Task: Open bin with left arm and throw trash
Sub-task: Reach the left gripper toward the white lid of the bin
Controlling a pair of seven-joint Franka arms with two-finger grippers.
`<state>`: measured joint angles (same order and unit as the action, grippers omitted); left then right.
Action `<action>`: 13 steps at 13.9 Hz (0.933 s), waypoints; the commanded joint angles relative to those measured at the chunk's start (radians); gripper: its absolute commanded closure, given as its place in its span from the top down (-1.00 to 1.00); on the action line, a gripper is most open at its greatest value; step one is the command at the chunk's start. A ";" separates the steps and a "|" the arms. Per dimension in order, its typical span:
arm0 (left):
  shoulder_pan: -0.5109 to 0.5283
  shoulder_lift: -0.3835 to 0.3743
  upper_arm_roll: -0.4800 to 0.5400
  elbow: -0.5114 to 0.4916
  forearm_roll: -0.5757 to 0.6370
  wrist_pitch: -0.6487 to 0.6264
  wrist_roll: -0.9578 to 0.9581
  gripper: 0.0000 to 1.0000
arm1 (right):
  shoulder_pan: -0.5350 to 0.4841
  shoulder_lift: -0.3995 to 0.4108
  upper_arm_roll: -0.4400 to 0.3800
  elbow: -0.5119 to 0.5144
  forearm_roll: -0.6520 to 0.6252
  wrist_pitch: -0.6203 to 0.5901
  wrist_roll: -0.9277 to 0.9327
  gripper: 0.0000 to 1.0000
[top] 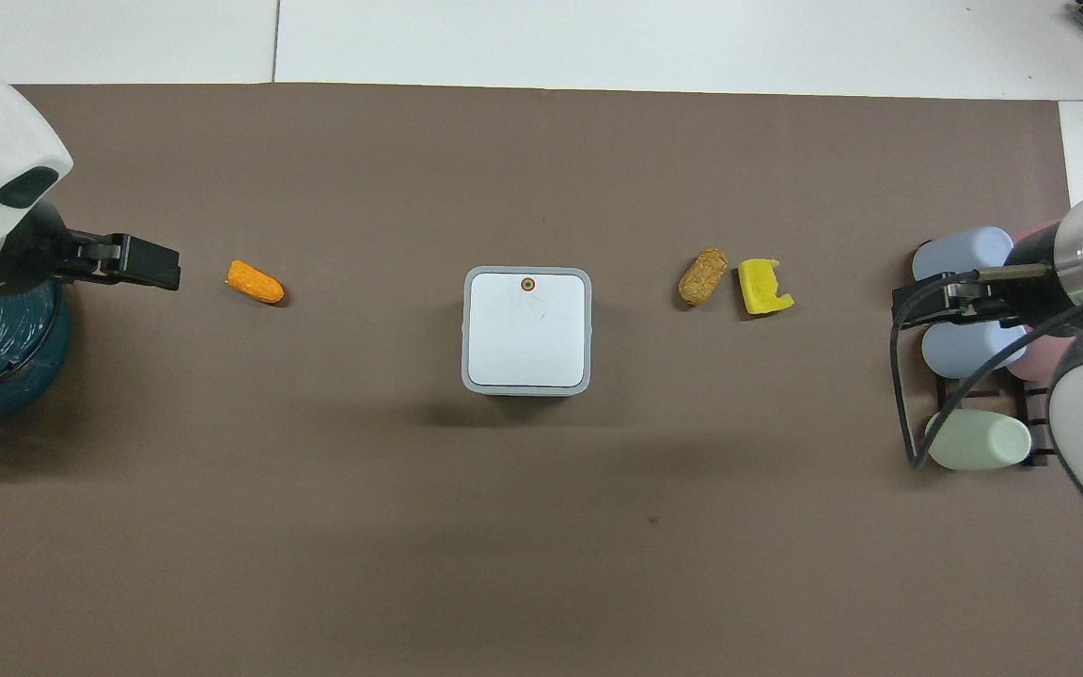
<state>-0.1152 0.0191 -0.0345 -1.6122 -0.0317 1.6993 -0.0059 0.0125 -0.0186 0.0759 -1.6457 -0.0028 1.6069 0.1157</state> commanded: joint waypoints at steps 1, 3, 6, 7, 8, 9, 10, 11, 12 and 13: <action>-0.012 -0.024 0.005 -0.029 0.019 0.020 0.006 1.00 | -0.012 -0.006 0.008 0.003 -0.005 -0.036 0.021 1.00; -0.011 -0.022 0.005 -0.029 0.019 0.019 0.003 1.00 | -0.012 -0.007 0.008 0.003 -0.005 -0.036 0.030 1.00; -0.009 -0.022 0.005 -0.029 0.019 0.022 0.004 1.00 | -0.017 -0.007 0.008 0.001 -0.002 -0.035 0.029 1.00; -0.009 -0.022 0.005 -0.029 0.019 0.019 0.004 1.00 | -0.019 -0.007 0.008 0.000 -0.002 -0.030 0.022 1.00; -0.011 -0.022 0.005 -0.029 0.019 0.020 0.004 1.00 | -0.017 -0.007 0.008 0.000 0.000 -0.024 0.022 1.00; -0.012 -0.022 0.005 -0.029 0.019 0.023 0.004 1.00 | -0.014 -0.007 0.008 -0.002 0.000 -0.024 0.022 1.00; -0.012 -0.022 0.005 -0.029 0.019 0.023 0.004 1.00 | -0.014 -0.007 0.008 -0.002 0.000 -0.022 0.021 1.00; -0.015 -0.022 0.004 -0.031 0.019 0.019 0.006 1.00 | -0.016 -0.007 0.008 -0.002 0.000 -0.022 0.021 1.00; -0.017 -0.024 0.002 -0.031 0.019 0.016 0.004 1.00 | -0.016 -0.007 0.008 -0.002 0.000 -0.022 0.021 1.00; -0.017 -0.024 -0.001 -0.031 0.019 0.014 0.004 1.00 | -0.016 -0.007 0.008 -0.002 0.000 -0.022 0.022 1.00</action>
<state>-0.1193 0.0191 -0.0362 -1.6123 -0.0317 1.6995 -0.0059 0.0090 -0.0187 0.0756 -1.6457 -0.0028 1.5882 0.1298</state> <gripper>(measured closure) 0.000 0.000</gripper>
